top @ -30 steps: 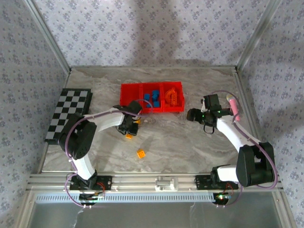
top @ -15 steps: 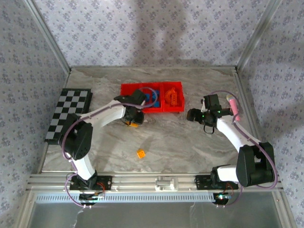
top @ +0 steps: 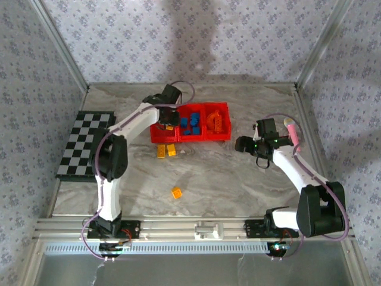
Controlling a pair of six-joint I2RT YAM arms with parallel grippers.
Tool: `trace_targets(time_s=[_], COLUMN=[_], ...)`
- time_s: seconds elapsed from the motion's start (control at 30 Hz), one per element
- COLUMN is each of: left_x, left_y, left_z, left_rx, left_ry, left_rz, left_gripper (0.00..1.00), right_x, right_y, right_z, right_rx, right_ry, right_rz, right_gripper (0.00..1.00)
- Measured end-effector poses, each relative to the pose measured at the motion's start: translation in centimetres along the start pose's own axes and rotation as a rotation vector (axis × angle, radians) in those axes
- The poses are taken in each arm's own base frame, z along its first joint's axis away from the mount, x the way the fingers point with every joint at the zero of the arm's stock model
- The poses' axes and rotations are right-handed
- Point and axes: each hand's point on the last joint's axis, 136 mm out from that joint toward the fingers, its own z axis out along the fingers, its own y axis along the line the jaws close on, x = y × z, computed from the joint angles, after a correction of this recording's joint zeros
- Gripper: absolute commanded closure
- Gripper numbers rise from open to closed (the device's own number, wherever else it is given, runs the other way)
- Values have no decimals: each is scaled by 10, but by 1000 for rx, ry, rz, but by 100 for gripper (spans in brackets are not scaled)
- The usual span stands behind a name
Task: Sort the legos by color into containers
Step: Place the lego in the container.
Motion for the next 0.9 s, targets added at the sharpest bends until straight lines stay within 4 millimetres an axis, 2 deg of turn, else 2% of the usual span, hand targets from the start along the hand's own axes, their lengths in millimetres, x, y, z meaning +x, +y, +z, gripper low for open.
trace_targets(time_s=[0.13, 0.3, 0.43, 0.7, 0.9], left_x=[-4, -7, -8, -8, 12], left_y=[10, 20, 21, 21, 24], left_z=[17, 22, 23, 22, 7], left_rx=[-24, -34, -34, -30, -12], left_ry=[21, 22, 18, -2, -7], left_rz=[-17, -44, -50, -53, -56], left_gripper=[65, 56, 45, 42, 34], right_x=[-1, -2, 1, 2, 3], right_y=[-1, -3, -6, -6, -6], right_z=[-1, -2, -1, 0, 0], right_rx=[1, 4, 8, 9, 9], right_ry=[-5, -10, -3, 1, 1], right_rz=[4, 4, 6, 7, 7], right_gripper=[16, 16, 16, 16, 16])
